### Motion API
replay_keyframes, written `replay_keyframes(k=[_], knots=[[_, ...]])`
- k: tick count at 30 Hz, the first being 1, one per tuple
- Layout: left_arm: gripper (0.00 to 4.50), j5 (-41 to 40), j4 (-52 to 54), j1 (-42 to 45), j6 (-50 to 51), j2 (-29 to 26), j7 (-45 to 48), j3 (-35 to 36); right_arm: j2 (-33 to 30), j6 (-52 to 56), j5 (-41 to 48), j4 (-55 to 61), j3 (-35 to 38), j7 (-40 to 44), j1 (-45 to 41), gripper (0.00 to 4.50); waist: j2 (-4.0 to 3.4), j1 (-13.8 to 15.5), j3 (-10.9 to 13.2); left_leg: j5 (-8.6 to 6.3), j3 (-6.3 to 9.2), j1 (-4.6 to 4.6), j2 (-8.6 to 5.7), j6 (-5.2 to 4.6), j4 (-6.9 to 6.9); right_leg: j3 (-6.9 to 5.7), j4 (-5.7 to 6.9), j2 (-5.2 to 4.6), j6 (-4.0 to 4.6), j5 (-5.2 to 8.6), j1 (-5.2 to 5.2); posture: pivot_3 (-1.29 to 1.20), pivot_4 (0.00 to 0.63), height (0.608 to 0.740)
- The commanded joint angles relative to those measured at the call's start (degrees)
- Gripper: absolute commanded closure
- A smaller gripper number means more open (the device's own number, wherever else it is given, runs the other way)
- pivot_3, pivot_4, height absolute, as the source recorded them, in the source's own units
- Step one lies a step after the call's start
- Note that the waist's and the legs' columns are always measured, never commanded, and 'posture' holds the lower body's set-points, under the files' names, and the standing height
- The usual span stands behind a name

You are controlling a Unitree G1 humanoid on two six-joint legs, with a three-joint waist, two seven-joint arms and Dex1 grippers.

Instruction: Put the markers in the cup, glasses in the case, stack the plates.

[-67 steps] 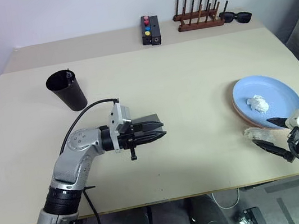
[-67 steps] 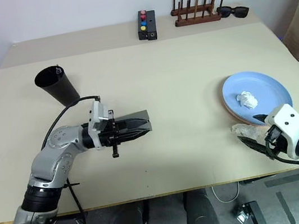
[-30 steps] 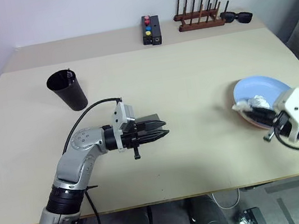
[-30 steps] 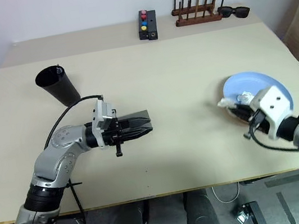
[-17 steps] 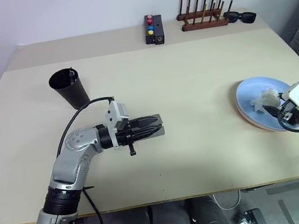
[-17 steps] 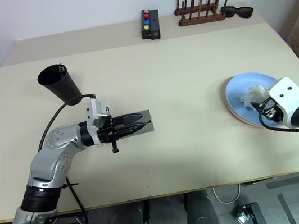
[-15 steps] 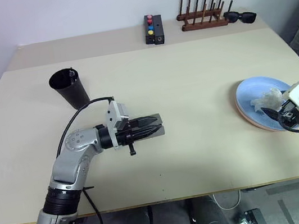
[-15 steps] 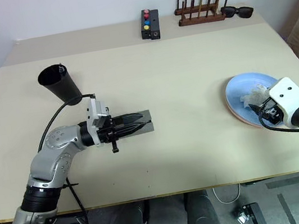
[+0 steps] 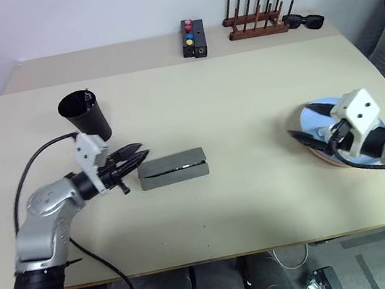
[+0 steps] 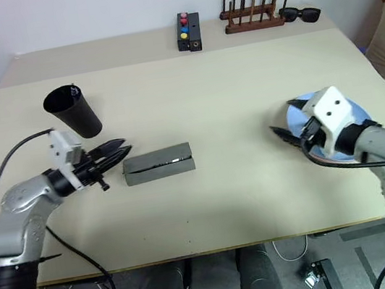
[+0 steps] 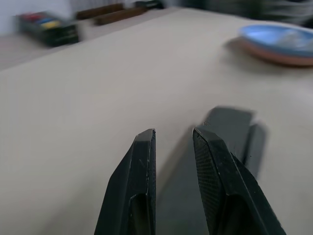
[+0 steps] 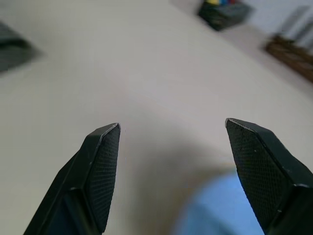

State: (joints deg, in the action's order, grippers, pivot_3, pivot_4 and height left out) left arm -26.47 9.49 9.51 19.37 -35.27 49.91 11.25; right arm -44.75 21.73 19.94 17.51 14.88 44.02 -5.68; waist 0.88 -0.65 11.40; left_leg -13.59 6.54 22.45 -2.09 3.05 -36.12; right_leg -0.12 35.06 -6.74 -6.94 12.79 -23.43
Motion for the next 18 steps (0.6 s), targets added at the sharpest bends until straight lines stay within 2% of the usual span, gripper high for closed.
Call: replay_keyframes(k=[1, 7, 18], knots=[[3.34, -0.61, 3.50, -4.27, -0.77, -1.38, -2.05, 5.39, 0.27, -0.63, 1.93, -0.76, -0.34, 1.79, -2.20, 1.01, 0.00, 0.05, 0.00, 0.00, 0.00, 0.00, 0.00, 0.00, 0.00, 0.00, 0.00, -0.01, 0.00, 0.00, 0.00, 0.00, 0.150, 0.739], [3.34, -0.70, 5.17, -12.61, -2.07, -1.15, -5.16, 12.23, 2.03, -5.41, -0.15, -9.85, -4.81, 4.47, -6.75, 1.01, 0.00, 0.07, 0.00, -0.01, 0.00, 0.00, 0.01, 0.01, 0.01, -0.01, -0.02, -0.02, 0.02, 0.00, -0.02, 0.00, 0.150, 0.739], [3.34, 0.41, 7.02, -16.09, -3.96, 0.12, -8.24, 12.20, 5.15, -13.61, -2.94, -23.82, -8.63, 7.36, -13.52, 1.01, -0.01, -0.18, 0.01, -0.01, -0.03, -0.02, 0.01, 0.01, 0.03, 0.00, 0.00, -0.01, 0.04, -0.01, -0.04, 0.00, 0.150, 0.739]])
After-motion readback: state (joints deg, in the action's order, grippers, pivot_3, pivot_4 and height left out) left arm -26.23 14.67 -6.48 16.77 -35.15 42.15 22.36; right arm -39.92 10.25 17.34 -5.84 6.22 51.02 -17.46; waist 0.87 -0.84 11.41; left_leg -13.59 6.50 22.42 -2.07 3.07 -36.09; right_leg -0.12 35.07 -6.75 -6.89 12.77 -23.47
